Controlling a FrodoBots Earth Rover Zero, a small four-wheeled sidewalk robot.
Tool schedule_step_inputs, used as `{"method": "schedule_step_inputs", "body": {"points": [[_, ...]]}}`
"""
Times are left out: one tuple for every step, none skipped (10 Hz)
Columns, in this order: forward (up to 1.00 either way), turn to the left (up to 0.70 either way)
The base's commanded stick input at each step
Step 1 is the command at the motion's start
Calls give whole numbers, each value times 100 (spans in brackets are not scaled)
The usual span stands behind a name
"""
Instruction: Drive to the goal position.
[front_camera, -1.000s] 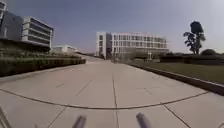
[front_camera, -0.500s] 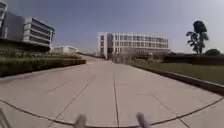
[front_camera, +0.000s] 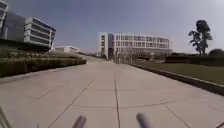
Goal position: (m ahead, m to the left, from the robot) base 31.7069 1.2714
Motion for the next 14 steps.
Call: {"method": "schedule_step_inputs", "body": {"points": [[70,0],[70,0],[70,0],[70,0],[70,0],[70,0],[70,0],[70,0],[70,0],[70,3],[70,20],[70,35],[70,35],[70,35]]}}
